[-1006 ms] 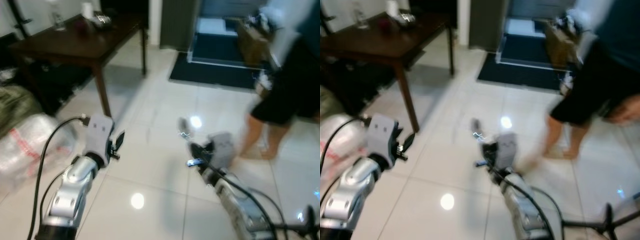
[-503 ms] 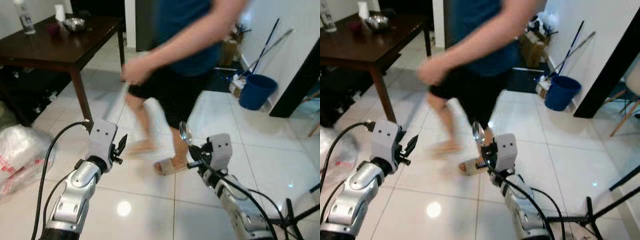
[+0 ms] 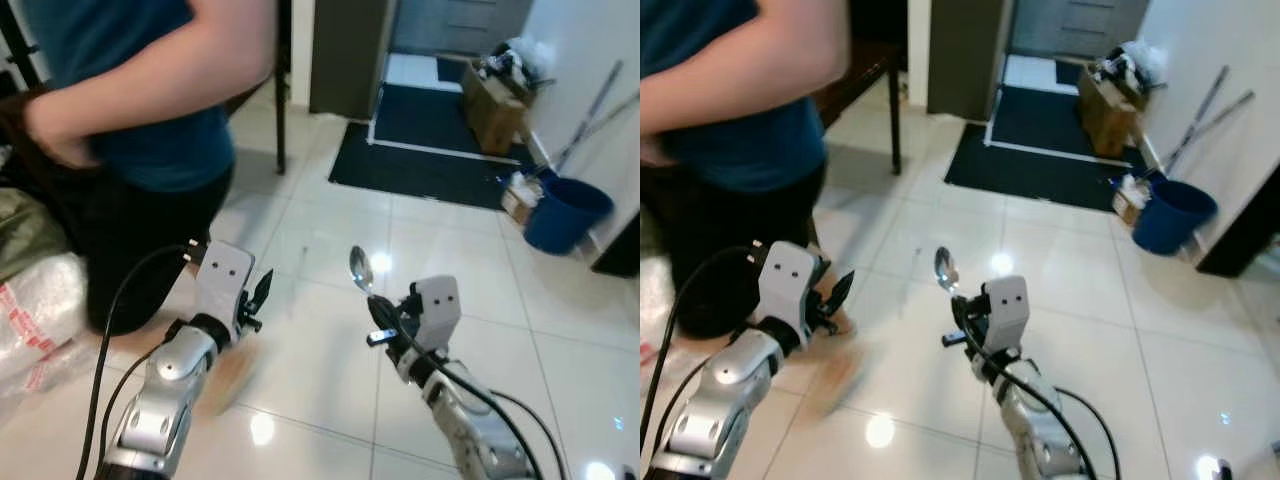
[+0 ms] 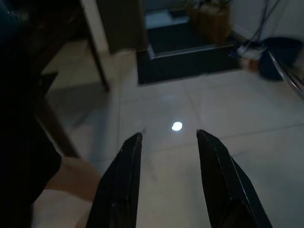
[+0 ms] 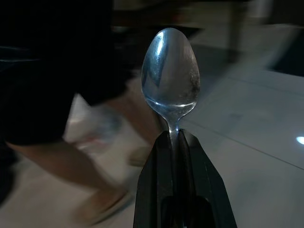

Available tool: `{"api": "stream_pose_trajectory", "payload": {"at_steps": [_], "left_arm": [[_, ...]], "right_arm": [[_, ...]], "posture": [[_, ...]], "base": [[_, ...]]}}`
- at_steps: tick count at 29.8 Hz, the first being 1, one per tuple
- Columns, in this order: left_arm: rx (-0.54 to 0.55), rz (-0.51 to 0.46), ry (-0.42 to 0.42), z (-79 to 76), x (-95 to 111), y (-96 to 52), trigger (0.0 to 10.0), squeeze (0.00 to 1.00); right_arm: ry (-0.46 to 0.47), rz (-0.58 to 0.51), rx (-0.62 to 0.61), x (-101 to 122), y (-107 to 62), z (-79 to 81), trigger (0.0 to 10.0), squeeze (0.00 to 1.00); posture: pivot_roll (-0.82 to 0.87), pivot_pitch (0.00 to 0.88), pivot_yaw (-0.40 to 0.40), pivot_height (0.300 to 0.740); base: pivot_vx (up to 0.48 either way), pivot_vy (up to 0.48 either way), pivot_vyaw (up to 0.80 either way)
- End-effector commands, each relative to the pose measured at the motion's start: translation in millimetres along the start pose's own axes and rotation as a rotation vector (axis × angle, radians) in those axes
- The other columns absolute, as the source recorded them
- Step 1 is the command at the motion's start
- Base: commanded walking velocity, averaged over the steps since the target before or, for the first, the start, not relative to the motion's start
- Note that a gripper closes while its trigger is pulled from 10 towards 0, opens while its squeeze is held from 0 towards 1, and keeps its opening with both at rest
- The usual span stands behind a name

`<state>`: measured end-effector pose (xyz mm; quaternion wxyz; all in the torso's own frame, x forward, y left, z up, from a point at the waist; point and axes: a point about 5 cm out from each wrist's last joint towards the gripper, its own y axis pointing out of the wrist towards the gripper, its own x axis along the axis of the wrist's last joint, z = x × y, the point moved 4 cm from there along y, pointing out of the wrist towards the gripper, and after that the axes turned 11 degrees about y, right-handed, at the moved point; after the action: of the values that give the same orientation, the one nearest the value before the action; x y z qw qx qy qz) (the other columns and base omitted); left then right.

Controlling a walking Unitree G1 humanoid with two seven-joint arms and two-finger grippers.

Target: Setting the table

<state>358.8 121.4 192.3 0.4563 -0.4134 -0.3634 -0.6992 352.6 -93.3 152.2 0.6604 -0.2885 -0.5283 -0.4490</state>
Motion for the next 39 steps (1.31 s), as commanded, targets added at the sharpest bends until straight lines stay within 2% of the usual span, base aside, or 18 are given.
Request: {"api": "stream_pose_trajectory", "payload": {"at_steps": [1, 18, 22, 39], "left_arm": [[-0.018, -0.011, -0.005, -6.5, 2.7, 0.4, 10.0, 0.00], [-0.024, -0.025, -0.017, -8.9, 6.7, 2.9, 10.0, 0.00], [-0.025, -0.021, -0.022, -9.1, 5.1, 3.0, 10.0, 0.00], [-0.024, -0.022, -0.027, -8.8, 5.6, 4.1, 10.0, 0.00]], "right_arm": [[0.005, 0.012, -0.023, -2.6, -4.2, -8.2, 10.0, 0.00], [-0.001, -0.001, -0.043, 2.4, -4.3, -15.1, 10.0, 0.00], [-0.016, -0.015, -0.059, 7.7, -3.8, -18.6, 10.0, 0.00], [-0.013, -0.019, -0.066, 6.9, -4.9, -19.1, 10.0, 0.00]], "posture": [[0.12, 0.088, 0.064, 0.740], [0.10, 0.084, 0.048, 0.740], [0.08, 0.087, 0.055, 0.740], [0.08, 0.096, 0.057, 0.740]], "base": [[0.480, 0.000, 0.00], [0.480, 0.000, -0.72], [0.480, 0.000, 0.00], [0.480, 0.000, 0.00]]}}
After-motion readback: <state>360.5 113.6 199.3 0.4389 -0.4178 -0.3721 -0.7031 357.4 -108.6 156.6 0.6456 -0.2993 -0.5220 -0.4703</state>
